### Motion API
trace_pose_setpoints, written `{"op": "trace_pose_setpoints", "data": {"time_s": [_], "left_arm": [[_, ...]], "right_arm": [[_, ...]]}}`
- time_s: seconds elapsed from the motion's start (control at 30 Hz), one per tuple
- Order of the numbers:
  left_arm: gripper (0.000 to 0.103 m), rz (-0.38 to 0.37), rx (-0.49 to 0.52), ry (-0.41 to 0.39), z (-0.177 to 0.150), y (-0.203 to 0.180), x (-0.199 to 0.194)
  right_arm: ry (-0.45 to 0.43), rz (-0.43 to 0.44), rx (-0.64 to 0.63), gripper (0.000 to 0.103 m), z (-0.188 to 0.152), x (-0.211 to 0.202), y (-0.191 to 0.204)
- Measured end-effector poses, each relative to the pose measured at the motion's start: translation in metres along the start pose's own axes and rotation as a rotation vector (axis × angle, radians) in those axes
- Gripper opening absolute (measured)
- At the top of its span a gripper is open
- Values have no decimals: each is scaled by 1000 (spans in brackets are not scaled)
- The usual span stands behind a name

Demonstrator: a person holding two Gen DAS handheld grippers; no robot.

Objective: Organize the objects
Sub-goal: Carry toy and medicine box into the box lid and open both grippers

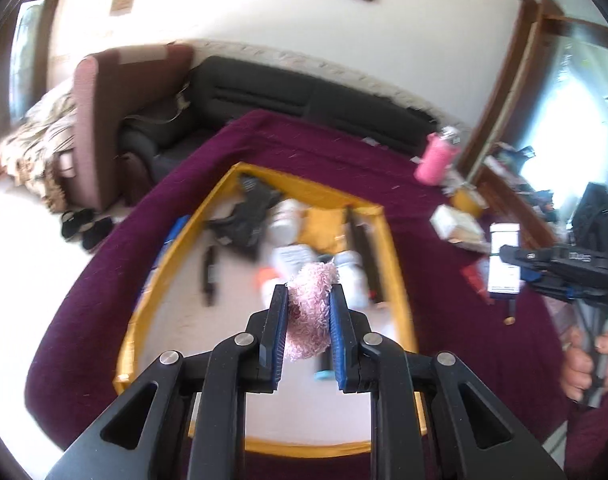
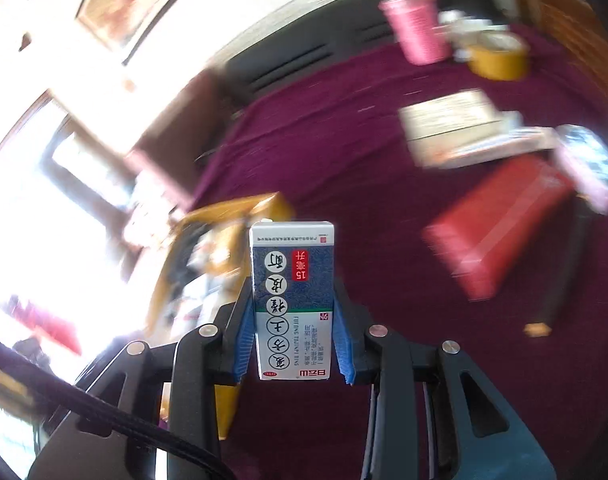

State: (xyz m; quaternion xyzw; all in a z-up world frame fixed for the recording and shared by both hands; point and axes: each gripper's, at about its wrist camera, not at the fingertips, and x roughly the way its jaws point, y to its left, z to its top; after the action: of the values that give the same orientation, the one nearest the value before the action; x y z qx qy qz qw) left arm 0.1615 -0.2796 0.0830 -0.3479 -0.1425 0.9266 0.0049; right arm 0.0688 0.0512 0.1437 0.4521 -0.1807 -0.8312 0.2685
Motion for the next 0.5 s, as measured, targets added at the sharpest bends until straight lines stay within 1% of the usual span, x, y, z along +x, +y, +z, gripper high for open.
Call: {"op": "trace_pose_setpoints", "data": {"time_s": [0.07,0.17,0.23,0.33,0.4,0.5], "left_arm": [[17,44,-8,37,-1,11,8],[17,98,11,83,-3,18,22],[17,126,24,113,-2,21,34],[17,169,45,138,0,22,49],[17,230,68,143,2,23,58],[19,256,56,132,6,26,64]], "right_arm": [[79,60,-42,32,-9,29,29],[173,88,-97,32,-27,65,60],[226,100,-118,32,-39,84,73],[286,97,-140,32,-55,107,87],[315,89,-150,32,-62,118,92],[340,55,-163,32,-68,132,97]]}}
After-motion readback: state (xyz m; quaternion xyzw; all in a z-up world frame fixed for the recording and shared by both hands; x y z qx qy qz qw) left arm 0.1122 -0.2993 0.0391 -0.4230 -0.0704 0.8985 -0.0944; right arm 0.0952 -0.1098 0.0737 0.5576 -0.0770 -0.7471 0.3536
